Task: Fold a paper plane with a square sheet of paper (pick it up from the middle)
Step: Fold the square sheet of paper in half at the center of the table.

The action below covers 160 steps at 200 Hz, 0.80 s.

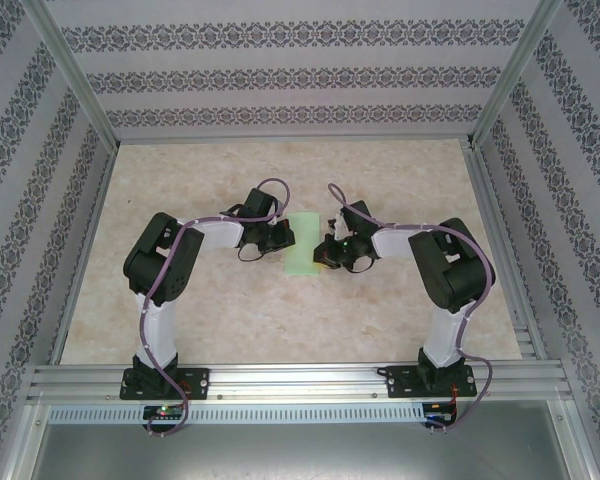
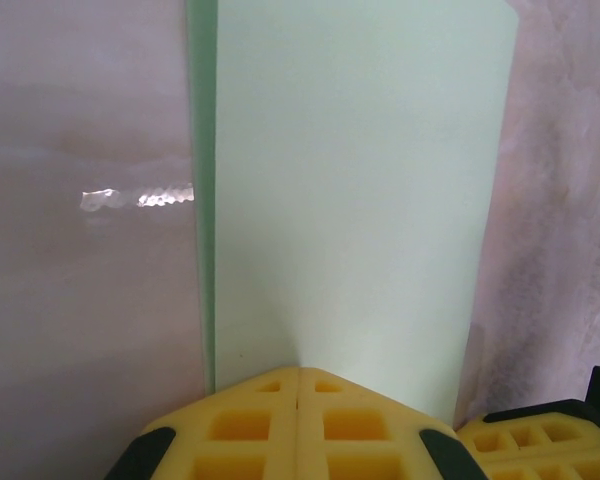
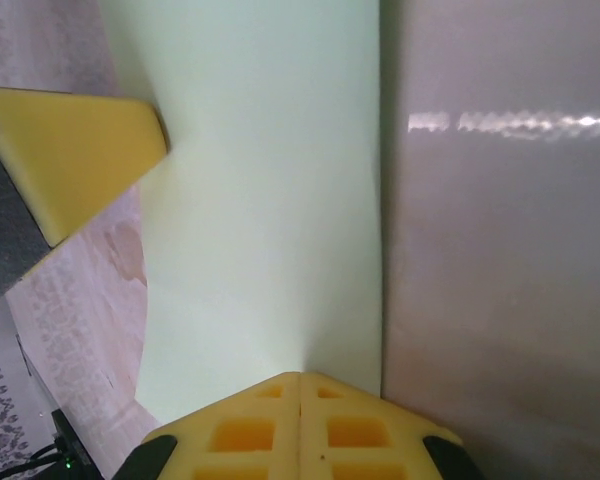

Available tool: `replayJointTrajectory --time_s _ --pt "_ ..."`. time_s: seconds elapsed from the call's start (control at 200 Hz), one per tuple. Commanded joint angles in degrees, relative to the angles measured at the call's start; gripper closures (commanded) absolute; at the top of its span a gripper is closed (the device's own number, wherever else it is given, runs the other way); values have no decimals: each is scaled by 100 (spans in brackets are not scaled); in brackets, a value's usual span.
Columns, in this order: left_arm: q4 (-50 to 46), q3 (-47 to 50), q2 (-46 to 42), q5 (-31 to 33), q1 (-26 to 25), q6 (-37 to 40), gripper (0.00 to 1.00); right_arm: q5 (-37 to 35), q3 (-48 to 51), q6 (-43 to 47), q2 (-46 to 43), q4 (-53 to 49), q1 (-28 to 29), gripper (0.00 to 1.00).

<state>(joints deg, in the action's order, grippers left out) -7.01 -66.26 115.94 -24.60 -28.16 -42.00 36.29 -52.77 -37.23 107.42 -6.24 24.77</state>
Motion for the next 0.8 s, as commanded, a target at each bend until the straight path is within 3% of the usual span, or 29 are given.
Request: replayJointTrajectory --time_s 0.0,0.275,0.794 --pt "-1356 536 719 974 -47 75 100 27 -155 157 -101 -179 79 100" --pt "-1387 483 697 988 -58 68 100 -8 -553 30 217 -23 221 100" --pt "-1357 442 746 1014 -72 105 100 -192 806 286 -324 -176 221 100"
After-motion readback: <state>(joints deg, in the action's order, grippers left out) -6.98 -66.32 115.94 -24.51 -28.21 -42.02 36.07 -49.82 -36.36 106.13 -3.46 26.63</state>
